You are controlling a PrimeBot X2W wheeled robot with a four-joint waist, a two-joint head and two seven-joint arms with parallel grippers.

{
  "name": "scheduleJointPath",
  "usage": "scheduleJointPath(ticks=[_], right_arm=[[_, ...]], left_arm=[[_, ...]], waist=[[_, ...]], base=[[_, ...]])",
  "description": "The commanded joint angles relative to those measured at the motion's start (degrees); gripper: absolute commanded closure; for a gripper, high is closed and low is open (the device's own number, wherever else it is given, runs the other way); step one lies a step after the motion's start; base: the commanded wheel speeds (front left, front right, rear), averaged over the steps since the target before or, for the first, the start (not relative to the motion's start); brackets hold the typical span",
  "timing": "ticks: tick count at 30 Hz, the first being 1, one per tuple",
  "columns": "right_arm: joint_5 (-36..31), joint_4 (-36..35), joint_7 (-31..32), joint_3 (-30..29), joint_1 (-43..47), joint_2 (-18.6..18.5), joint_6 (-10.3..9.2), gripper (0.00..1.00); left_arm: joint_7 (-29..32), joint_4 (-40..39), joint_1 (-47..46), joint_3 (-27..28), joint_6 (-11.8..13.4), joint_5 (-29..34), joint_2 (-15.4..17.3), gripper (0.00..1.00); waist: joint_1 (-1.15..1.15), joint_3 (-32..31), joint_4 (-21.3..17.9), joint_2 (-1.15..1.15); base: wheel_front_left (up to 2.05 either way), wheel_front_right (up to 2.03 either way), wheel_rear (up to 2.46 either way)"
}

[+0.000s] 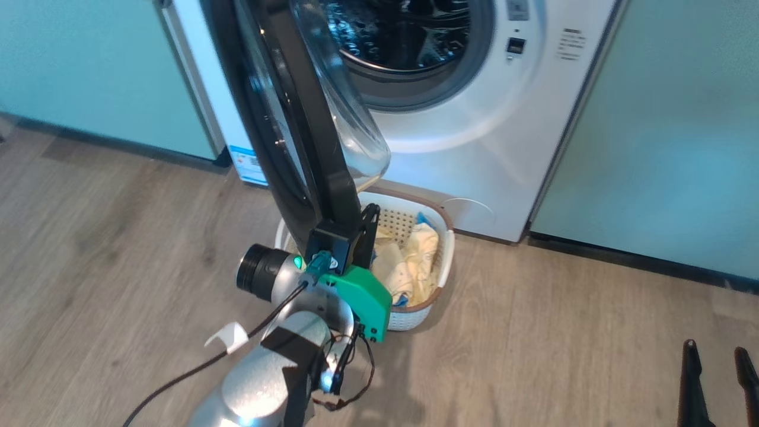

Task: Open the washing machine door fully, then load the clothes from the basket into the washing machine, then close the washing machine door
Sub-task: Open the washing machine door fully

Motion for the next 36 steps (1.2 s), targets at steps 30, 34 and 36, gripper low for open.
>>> scheduleJointPath(ticks=[30, 34, 36], right_arm=[[-0.9, -2.2, -0.4, -0.5, -3.1, -1.0, -0.16, 0.00], [-1.0, -2.2, -0.4, -0.5, -3.3, -1.0, -0.16, 0.00], [-1.1, -2.2, -0.4, -0.4, -3.4, -1.0, -0.16, 0.00]], left_arm=[[-5.2, -13.0, 6.3, 8.3, 7.6, -1.0, 7.6, 1.00], [-6.1, -13.1, 6.7, 9.6, 7.8, -1.7, 8.2, 1.00], [-6.6, -13.2, 6.9, 10.6, 8.1, -2.1, 8.7, 1.00]], waist=[[0.00, 3.3, 13.7, 0.00], [0.00, 3.5, 14.0, 0.00], [0.00, 3.6, 14.1, 0.00]], base=[[0.00, 0.00, 0.00], [0.00, 0.00, 0.00], [0.00, 0.00, 0.00]])
